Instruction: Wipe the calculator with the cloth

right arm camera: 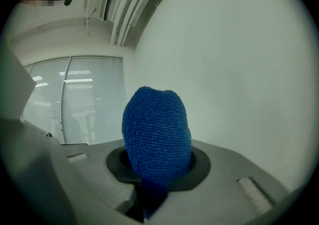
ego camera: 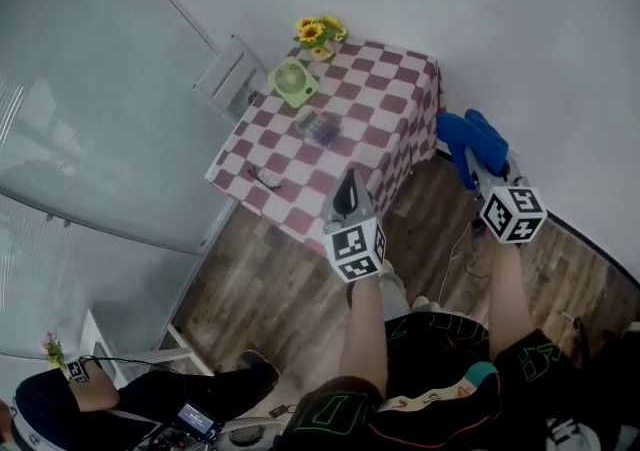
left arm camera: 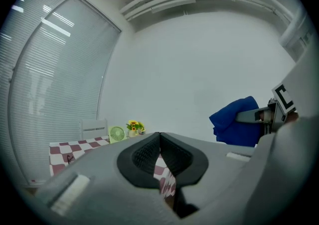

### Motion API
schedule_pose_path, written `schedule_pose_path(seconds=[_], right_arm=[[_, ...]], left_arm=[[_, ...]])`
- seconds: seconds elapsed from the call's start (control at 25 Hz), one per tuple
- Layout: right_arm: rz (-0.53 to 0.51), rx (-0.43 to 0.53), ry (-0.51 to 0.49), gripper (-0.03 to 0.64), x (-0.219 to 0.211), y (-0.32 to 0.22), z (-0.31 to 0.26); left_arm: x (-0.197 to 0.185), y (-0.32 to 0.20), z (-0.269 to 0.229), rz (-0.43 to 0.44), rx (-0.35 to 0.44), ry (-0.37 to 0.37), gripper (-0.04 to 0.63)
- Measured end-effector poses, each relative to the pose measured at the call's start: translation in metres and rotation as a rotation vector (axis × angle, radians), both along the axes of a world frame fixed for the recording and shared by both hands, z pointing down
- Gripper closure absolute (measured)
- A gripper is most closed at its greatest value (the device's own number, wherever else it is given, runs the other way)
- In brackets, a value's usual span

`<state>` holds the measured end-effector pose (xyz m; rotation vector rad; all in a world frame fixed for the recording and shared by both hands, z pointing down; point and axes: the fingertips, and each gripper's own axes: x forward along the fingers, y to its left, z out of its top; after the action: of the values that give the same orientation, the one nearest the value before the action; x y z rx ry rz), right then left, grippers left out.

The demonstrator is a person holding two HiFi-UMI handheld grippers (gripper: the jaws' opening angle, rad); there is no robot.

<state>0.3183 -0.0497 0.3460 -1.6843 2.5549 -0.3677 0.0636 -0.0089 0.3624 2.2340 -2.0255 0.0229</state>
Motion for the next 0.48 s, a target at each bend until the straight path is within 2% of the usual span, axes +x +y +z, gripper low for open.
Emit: schedule_pose_path(seconds=[0.24, 0.48], right_arm=[[-0.055, -0.049, 0.027, 0.522, -0.028, -0.045, 0.027], [-0.066, -0.084, 0.052, 0.522, -0.038, -0.103, 0.045]], left_arm=[[-0.027, -0.041, 0.023, -0.053, -0.042, 0.023, 0.586], [-0.029, -0.096, 0.056, -0.039, -0.102, 0.048, 0.586]])
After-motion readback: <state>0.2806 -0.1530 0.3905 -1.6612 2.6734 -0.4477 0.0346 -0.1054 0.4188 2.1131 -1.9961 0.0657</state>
